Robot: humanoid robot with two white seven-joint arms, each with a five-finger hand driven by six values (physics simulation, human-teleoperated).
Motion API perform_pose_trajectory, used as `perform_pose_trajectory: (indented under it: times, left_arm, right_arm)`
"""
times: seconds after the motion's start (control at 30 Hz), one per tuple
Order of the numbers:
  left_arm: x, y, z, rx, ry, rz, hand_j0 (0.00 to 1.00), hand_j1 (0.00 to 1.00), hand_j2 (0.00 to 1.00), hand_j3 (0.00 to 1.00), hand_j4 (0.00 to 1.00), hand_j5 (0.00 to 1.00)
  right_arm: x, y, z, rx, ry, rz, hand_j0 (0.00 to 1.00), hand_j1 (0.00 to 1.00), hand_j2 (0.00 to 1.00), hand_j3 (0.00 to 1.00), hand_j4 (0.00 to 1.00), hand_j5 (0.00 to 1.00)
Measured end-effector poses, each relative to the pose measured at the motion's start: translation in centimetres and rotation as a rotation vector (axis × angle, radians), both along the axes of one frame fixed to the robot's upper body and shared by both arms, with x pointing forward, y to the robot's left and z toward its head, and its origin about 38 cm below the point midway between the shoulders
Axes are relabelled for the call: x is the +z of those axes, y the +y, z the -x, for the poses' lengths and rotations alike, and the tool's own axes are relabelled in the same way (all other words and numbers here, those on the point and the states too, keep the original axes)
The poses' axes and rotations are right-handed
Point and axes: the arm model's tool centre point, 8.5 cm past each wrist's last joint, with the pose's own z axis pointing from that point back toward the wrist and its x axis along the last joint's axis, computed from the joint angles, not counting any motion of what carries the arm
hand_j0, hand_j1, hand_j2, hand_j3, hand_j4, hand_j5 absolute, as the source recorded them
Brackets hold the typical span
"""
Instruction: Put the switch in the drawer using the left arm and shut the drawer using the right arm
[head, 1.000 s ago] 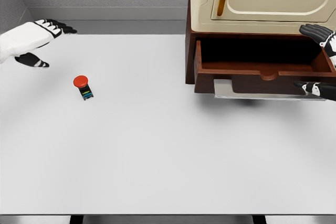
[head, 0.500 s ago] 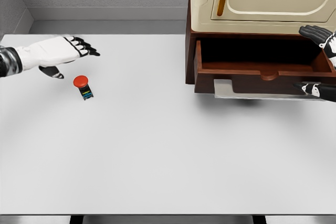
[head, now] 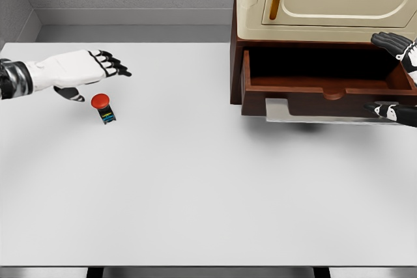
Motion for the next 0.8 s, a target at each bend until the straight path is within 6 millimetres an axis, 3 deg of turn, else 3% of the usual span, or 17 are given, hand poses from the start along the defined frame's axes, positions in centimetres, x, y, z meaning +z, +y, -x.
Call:
perform_pose_trajectory:
  times: [0.3,0.57,0.8]
  left_arm:
    - [-1.6,0.7,1.4,-0.005,0.040,-0.019,1.00,1.00,1.00,1.00,1.00,1.00]
    - [-1.2,0.2,1.7,-0.024,0.033,-0.016,1.00,1.00,1.00,1.00,1.00,1.00]
    - [-1.5,-0.2,1.9,-0.036,0.038,-0.019,0.83,0.83,0.83,0.83,0.83,0.83]
  right_arm:
    - [0.0,0.0,0.0,0.000,0.001,-0.001,1.00,1.00,1.00,1.00,1.00,1.00]
    - [0.0,0.0,0.0,-0.001,0.000,-0.001,1.00,1.00,1.00,1.00,1.00,1.00]
    - [0.0,0.0,0.0,-0.001,0.000,-0.001,1.00,1.00,1.00,1.00,1.00,1.00]
